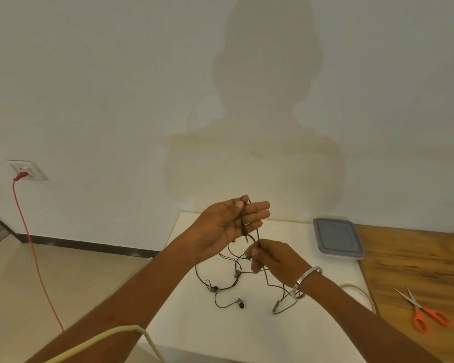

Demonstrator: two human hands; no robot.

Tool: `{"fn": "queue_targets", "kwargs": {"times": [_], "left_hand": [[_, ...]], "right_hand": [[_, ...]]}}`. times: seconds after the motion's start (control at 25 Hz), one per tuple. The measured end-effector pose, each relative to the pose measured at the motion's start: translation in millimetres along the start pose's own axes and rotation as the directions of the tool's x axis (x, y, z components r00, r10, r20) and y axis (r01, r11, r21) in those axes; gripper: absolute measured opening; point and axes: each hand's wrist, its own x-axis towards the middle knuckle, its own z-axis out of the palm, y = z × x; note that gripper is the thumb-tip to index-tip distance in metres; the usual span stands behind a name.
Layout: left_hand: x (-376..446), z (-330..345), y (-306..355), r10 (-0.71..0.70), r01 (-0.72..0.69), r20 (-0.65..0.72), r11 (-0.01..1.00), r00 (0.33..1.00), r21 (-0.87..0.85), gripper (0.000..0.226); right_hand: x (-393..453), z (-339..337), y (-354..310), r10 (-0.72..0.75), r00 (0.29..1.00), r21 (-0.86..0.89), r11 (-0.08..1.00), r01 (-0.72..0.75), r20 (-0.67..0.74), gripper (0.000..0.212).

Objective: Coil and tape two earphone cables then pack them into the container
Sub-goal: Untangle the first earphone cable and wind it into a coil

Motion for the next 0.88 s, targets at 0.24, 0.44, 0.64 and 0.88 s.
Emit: {"fn": "queue_targets", "kwargs": {"times": [0.24, 0.44, 0.64, 0.88], "left_hand": [[12, -14, -3, 0.177, -0.154, -0.171, 0.978, 0.969, 0.137, 0.014], [10, -27, -17, 0.165, -0.135, -0.245, 0.982, 0.956, 0.134, 0.026], [13, -35, -30, 0.192, -0.16, -0.182, 0.971, 0.964, 0.18, 0.02], [10, -35, -34, 0.126, -0.08, -0.068, 0.879, 0.99, 0.47, 0.025]], "right_hand": [[-13, 14, -11, -0.068, 0.97, -0.076, 0.993, 0.088, 0.231, 0.025], [-9, 5, -25, -0.131, 0.958, -0.221, 0.957, 0.19, 0.256, 0.028], [-6, 1, -28, -0.147, 0.942, -0.422, 0.865, 0.271, 0.302, 0.038], [-5, -18, -40, -0.237, 0.943, -0.486, 0.812, 0.324, 0.233, 0.034]]}}
